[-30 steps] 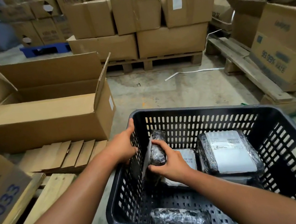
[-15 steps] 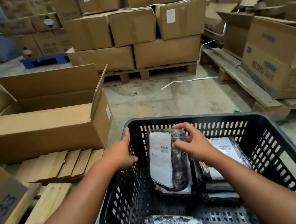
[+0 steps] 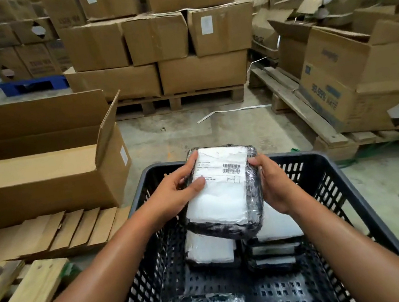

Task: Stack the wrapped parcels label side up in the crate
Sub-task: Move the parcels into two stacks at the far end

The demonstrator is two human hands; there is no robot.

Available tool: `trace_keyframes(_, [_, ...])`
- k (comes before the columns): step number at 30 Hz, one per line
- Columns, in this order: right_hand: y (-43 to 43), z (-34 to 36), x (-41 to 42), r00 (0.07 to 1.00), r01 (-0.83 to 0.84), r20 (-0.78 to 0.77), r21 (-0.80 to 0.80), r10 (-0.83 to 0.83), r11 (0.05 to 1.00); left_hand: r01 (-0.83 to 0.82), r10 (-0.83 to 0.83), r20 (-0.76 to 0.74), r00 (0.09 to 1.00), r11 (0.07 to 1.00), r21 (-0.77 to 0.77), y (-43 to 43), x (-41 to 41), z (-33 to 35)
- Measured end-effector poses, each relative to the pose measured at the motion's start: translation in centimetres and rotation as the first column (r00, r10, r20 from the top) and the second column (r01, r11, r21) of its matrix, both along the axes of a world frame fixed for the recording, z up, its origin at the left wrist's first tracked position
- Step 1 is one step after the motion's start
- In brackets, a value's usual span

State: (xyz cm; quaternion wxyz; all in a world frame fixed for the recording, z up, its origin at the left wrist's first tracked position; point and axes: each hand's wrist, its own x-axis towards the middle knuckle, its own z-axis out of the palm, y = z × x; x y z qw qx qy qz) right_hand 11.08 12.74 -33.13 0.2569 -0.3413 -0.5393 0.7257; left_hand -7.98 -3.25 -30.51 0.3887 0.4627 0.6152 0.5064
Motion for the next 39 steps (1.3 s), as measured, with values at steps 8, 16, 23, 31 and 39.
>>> trace_keyframes(8, [-0.6, -1.5, -1.2, 0.948, -0.186, 0.317, 0.456, 0.036, 0.87, -0.163, 0.167, 0.076, 0.983, 0.985, -0.051, 0.5, -0.8, -3.7])
trace_keyframes(16, [-2.1, -3.8, -3.8, 0.718, -0.549, 0.688, 0.46, 0.111, 0.698, -0.211, 0.144, -0.217, 0.965, 0.92, -0.33, 1.0, -0.8, -7.7])
trace_keyframes(23, [-4.2, -5.5, -5.7, 0.522, -0.689, 0.853, 0.424, -0.003, 0.588, -0.184, 0.04, -0.286, 0.957, 0.848, -0.497, 1.7, -0.9, -10.5])
trace_keyframes(31, [-4.4, -7.8, -6.0, 0.381, -0.82, 0.915, 0.4, -0.131, 0.411, -0.221, 0.043, -0.348, 0.937, 0.843, -0.491, 1.7, -0.9, -11.3])
trace_keyframes(39, [-4.1, -9.0, -5.1, 0.263, -0.894, 0.883, 0.374, -0.389, 0.246, -0.295, 0.063, -0.492, 0.869, 0.862, -0.411, 1.6, -0.1, -11.8])
